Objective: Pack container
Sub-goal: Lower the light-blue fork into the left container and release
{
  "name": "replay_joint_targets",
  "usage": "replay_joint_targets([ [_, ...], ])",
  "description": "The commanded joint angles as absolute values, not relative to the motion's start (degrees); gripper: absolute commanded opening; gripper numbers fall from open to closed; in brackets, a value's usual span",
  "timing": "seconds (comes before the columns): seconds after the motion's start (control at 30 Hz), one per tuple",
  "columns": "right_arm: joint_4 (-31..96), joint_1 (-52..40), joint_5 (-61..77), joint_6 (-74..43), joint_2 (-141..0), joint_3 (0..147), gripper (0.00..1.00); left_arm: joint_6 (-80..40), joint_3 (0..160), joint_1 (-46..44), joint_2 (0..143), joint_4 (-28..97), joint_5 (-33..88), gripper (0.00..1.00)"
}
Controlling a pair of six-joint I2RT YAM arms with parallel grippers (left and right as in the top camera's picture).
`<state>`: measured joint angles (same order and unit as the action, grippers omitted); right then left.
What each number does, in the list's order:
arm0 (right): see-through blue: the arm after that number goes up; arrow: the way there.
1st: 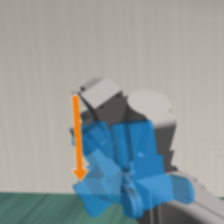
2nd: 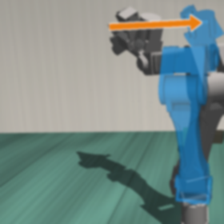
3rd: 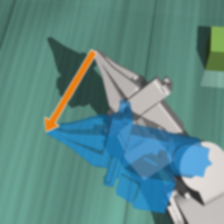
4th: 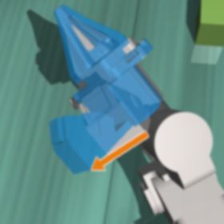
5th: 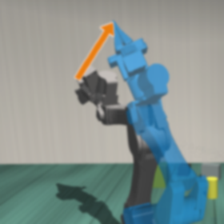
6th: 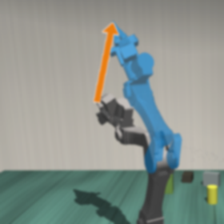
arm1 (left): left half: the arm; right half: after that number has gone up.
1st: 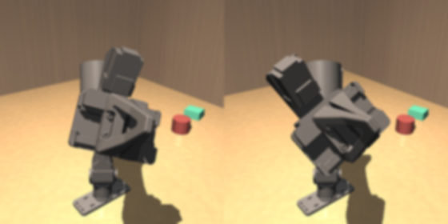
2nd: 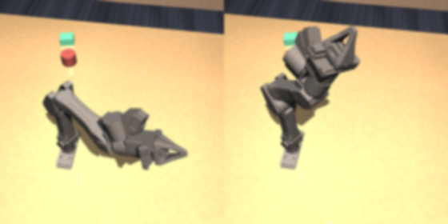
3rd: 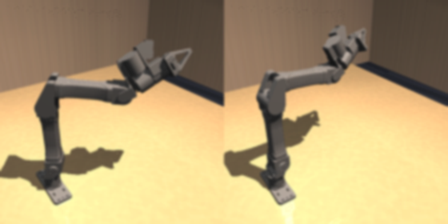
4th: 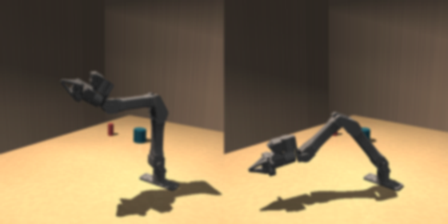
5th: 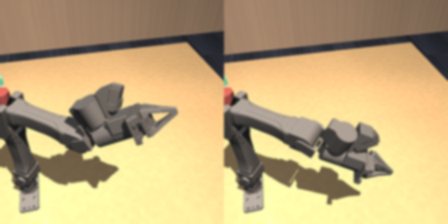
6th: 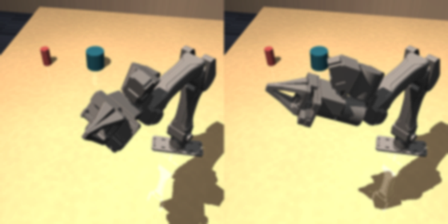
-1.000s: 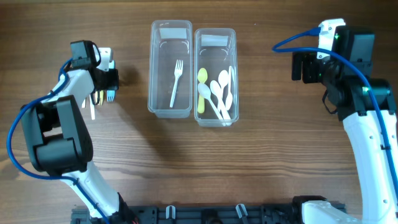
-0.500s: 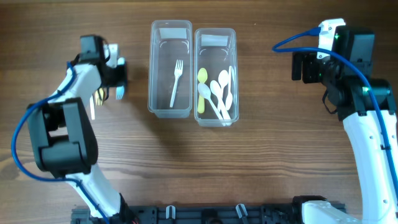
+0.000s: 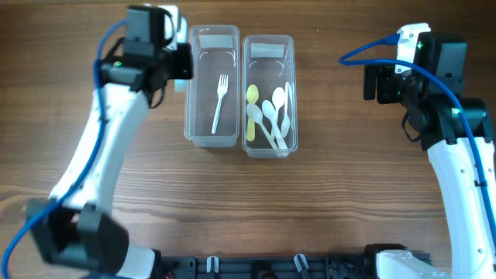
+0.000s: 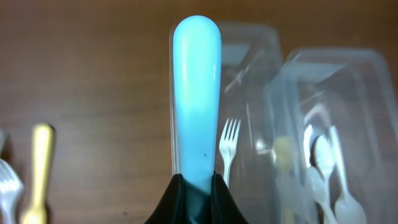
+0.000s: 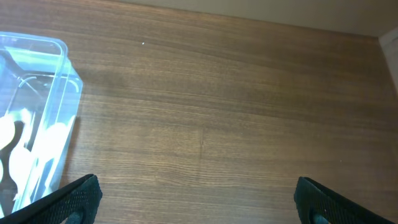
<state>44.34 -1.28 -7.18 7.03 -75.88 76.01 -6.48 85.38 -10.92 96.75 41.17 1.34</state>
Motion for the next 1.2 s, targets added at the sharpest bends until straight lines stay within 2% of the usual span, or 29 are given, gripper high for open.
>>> replay_joint_targets([
  [0.0, 44.2, -1.2, -8.4, 7.5, -76.4, 76.4, 1.0, -11.6, 84.4, -12.3, 103.9, 41.3, 1.1, 0.04],
  [0.2, 44.2, -1.2, -8.4, 7.5, -76.4, 76.4, 1.0, -11.6, 84.4, -13.4, 109.0, 38.4, 5.8, 0.04],
  [0.23, 44.2, -1.2, -8.4, 7.5, -76.4, 76.4, 1.0, -11.6, 84.4, -13.5, 108.9, 38.1, 6.2, 0.07],
  [0.27, 44.2, -1.2, -8.4, 7.5, -76.4, 76.4, 1.0, -11.6, 84.4, -13.5, 108.8, 37.9, 6.2, 0.29],
  [0.3, 44.2, -1.2, -8.4, 7.5, -76.4, 76.4, 1.0, -11.5, 84.4, -13.5, 108.7, 37.9, 6.2, 0.64],
  [0.33, 44.2, -1.2, -8.4, 7.5, -76.4, 76.4, 1.0, -11.1, 84.4, -13.4, 108.6, 38.0, 6.2, 0.74],
  [0.4, 44.2, -1.2, -8.4, 7.5, -76.4, 76.4, 1.0, -9.6, 84.5, -13.3, 107.5, 38.3, 6.2, 0.8],
  [0.47, 44.2, -1.2, -8.4, 7.5, -76.4, 76.4, 1.0, -7.6, 85.2, -13.2, 104.9, 39.1, 4.4, 0.8],
  [0.53, 44.2, -1.2, -8.4, 7.5, -76.4, 76.4, 1.0, -7.5, 87.1, -13.1, 99.8, 40.8, -2.6, 0.83],
  [0.63, 44.2, -1.2, -8.4, 7.5, -76.4, 76.4, 1.0, -7.5, 87.7, -12.9, 92.2, 42.3, -11.2, 1.0],
  [0.7, 44.2, -1.2, -8.4, 7.5, -76.4, 76.4, 1.0, -7.5, 87.7, -12.9, 85.4, 44.1, -17.7, 1.0],
  [0.83, 44.2, -1.2, -8.4, 7.5, -76.4, 76.4, 1.0, -7.5, 87.7, -12.0, 80.9, 47.5, -23.8, 1.0],
  [1.03, 44.2, -1.2, -8.4, 7.5, -76.4, 76.4, 1.0, -7.7, 82.7, -5.9, 85.7, 50.3, -24.1, 0.95],
  [1.07, 44.2, -1.2, -8.4, 7.5, -76.4, 76.4, 1.0, -7.7, 81.9, -4.4, 87.4, 50.1, -24.0, 0.92],
  [1.1, 44.2, -1.2, -8.4, 7.6, -76.4, 76.4, 1.0, -7.8, 81.5, -2.6, 89.7, 50.0, -23.6, 0.84],
  [1.13, 44.2, -1.2, -8.4, 7.5, -76.4, 76.4, 1.0, -7.7, 81.5, -1.1, 91.7, 49.9, -21.8, 0.71],
  [1.17, 44.2, -1.2, -8.4, 7.5, -76.4, 76.4, 1.0, -7.7, 81.5, 0.3, 93.4, 49.8, -19.4, 0.67],
])
